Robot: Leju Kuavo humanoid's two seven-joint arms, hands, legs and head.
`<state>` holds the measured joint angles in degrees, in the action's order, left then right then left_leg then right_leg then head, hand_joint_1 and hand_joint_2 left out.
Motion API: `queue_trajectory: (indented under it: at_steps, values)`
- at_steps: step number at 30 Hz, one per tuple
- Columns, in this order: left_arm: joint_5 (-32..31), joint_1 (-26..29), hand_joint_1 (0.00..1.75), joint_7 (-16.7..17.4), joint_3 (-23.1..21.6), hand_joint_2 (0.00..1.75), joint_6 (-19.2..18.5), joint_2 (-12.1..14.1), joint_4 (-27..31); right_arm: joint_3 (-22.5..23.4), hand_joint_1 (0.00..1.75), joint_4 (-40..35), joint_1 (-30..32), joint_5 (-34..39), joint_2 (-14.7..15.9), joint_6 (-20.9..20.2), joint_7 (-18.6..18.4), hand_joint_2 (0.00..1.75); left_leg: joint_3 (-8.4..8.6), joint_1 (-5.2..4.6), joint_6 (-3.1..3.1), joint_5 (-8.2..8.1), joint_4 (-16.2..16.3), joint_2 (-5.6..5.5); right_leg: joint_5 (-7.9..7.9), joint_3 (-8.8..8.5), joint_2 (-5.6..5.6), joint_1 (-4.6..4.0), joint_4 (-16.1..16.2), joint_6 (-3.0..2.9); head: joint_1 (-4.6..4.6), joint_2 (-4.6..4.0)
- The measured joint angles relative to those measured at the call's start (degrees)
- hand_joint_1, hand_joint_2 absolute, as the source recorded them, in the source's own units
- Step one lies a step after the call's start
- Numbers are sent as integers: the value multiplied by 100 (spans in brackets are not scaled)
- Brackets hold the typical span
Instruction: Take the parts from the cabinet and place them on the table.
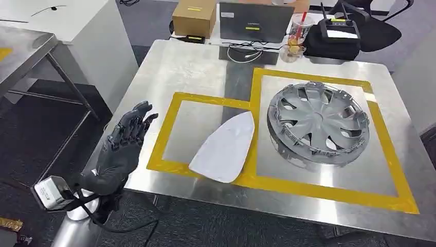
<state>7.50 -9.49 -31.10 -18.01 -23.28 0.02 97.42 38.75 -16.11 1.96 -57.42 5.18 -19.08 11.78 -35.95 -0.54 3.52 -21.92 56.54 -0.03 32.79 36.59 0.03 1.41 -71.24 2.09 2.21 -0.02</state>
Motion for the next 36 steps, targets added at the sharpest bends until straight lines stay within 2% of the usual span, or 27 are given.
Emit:
queue_trajectory:
  at_steps: [2, 3, 4, 5, 7, 8, 10, 12, 13, 14, 15, 17, 18, 19, 22, 23, 24, 26, 27, 28, 29, 30, 32, 33, 34, 35, 36]
  values:
    - [231, 41, 0, -2, 31, 0, -24, 7, 22, 26, 0, -31, -1, 0, 2, -20, -20, 0, -119, 3, -38, 82, 38, -6, -276, -662, -2, 3, 987, 89, 0, 0]
    - [290, 77, 0, -13, 72, 0, -35, 13, 57, 39, 0, -57, -2, -9, 2, -26, -22, 0, -168, 2, -72, 110, 83, -5, -168, -912, 1, 2, 1445, 47, 0, 0]
    - [342, 124, 0, -50, 131, 0, -44, 28, 157, 57, 0, -107, 3, -33, 2, -48, -28, 0, -212, -24, -110, 143, 92, -5, -231, -952, 25, -56, 1414, -24, 13, 0]
    - [367, 180, 0, -70, 168, 0, -50, 46, 230, 68, 0, -140, 38, -44, -2, -74, -28, 0, -205, -23, -133, 159, 121, 1, -245, -876, 30, -45, 1448, -40, 22, 0]
    - [454, 350, 0, -109, 297, 0, -57, 96, 435, 114, 0, -240, 107, -105, -4, -133, -28, 0, -208, -8, -199, 248, 99, -5, -289, -847, 31, -76, 1428, -145, 24, 0]
    - [491, 449, 0, -109, 350, 0, -59, 112, 527, 122, 0, -256, 132, -142, -26, -164, -11, 0, -244, 11, -217, 270, 114, -15, -359, -791, 9, 7, 1453, -195, 11, 0]
    - [563, 727, 0, -90, 524, 0, -63, 116, 814, 146, 0, -367, 157, -242, -11, -256, 31, 0, -386, 39, -329, -343, 489, -10, -471, -689, -7, 0, 1447, -269, 37, 0]
    - [598, 1022, 0, -90, 698, 0, -63, 116, 1056, 166, 0, -442, 204, -297, -20, -324, 66, 0, -565, 87, -406, -1012, 1369, -8, -579, -568, -9, -8, 1440, -280, 42, 0]
    - [618, 1168, 0, -92, 781, 0, -63, 114, 1137, 186, 0, -470, 227, -335, -20, -350, 68, 0, -608, 97, -423, -1136, 1706, -7, -626, -519, -11, -9, 1438, -270, 42, 0]
    - [629, 1370, 0, -103, 898, 0, -63, 116, 1235, 212, 0, -513, 262, -350, -24, -376, 68, 0, -555, 110, -429, -1097, 1884, -7, -685, -440, -11, -7, 1433, -261, 46, 0]
    - [642, 1516, 0, -109, 991, 0, -65, 116, 1303, 223, 0, -542, 291, -380, -28, -396, 68, 0, -389, 116, -425, -953, 1775, -6, -733, -378, -10, -8, 1429, -246, 46, 0]
    - [692, 1765, 0, -127, 1199, 0, -157, 96, 1470, 275, 0, -651, 356, -494, -48, -500, 66, 0, 314, 114, -372, -653, 904, -6, -821, -273, -9, -11, 1429, -209, 46, 0]
    - [699, 1890, 0, -125, 1337, 0, -212, 65, 1565, 306, 0, -738, 372, -570, -76, -562, 66, 0, 748, 101, -323, -688, 345, -10, -860, -265, -9, -5, 1427, -189, 46, 0]
    - [701, 1988, 0, -107, 1470, 0, -258, 28, 1663, 332, 0, -802, 399, -614, -105, -612, 66, 0, 985, 69, -287, -861, -45, -7, -897, -244, -6, -43, 1425, -153, 42, 0]
    - [694, 2263, 0, 9, 1793, 0, -323, -55, 1770, 418, 0, -925, 411, -754, -151, -682, 83, 0, 869, 3, -192, -773, -14, -7, -1030, -257, -9, 6, 1489, -27, 46, 0]
    - [679, 2350, 0, 50, 1891, 0, -350, -88, 1775, 448, 0, -953, 429, -785, -168, -691, 99, 0, 862, 17, -116, -659, -110, 7, -1071, -249, -9, -11, 1519, 10, 41, 0]
    - [670, 2419, 0, 55, 1970, 0, -367, -138, 1775, 479, 0, -973, 438, -807, -188, -706, 114, 0, 814, 50, -80, -565, -160, 39, -940, -188, -6, 3, 1419, -25, 46, 0]
    - [644, 2534, 0, 61, 2087, 0, -382, -188, 1777, 516, 0, -1034, 450, -837, -212, -723, 127, 0, 637, 46, -23, -416, -169, 26, -271, 27, -7, -7, 777, -160, 7, 0]
    - [638, 2587, 0, 63, 2144, 0, -393, -208, 1777, 538, 0, -1058, 454, -837, -216, -723, 131, 0, 542, 32, -11, -344, -166, 27, 18, 132, -7, -8, 329, -179, 7, 0]
    - [638, 2619, 0, 65, 2177, 0, -398, -229, 1777, 549, 0, -1075, 454, -837, -223, -721, 136, 0, 439, 19, -8, -265, -158, 28, 171, 204, -7, -5, -71, -155, 2, 0]
    - [638, 2648, 0, 66, 2201, 0, -404, -249, 1777, 557, 0, -1091, 454, -837, -227, -721, 136, 0, 370, 12, -11, -181, -151, 28, 135, 186, -8, 0, -302, -84, 7, 0]
    - [635, 2664, 0, 66, 2218, 0, -409, -260, 1777, 566, 0, -1102, 453, -837, -234, -721, 138, 0, 272, 8, -19, -115, -145, 31, -8, 70, -8, 0, -282, -8, 4, 0]
    - [635, 2686, 0, 74, 2275, 0, -415, -289, 1777, 581, 0, -1139, 454, -846, -238, -721, 138, 0, 70, 9, -51, 14, -88, 27, -397, -476, -8, 0, 369, 114, 4, 0]
    - [640, 2693, 0, 134, 2297, 0, -411, -306, 1777, 590, 0, -1161, 450, -857, -238, -723, 151, 0, -9, 7, -76, 57, -26, 23, -407, -887, -8, 0, 947, 93, 4, 0]
    - [638, 2712, 0, 194, 2325, 0, -398, -317, 1777, 605, 0, -1189, 444, -859, -245, -734, 164, 0, -90, -26, -109, 83, 27, 21, -177, -1213, -8, -34, 1497, 21, 0, 0]
    - [608, 2731, 0, 236, 2362, 0, -376, -332, 1771, 636, 0, -1222, 438, -868, -253, -767, 175, 0, -106, -23, -138, 131, 51, 30, -101, -1272, 8, -49, 1644, -48, 30, 0]
    - [512, 2767, 0, 264, 2428, 0, -374, -350, 1747, 673, 0, -1250, 456, -898, -280, -830, 179, 0, -96, -15, -173, 178, 44, 41, -124, -1190, 8, -62, 1636, -78, 15, 0]
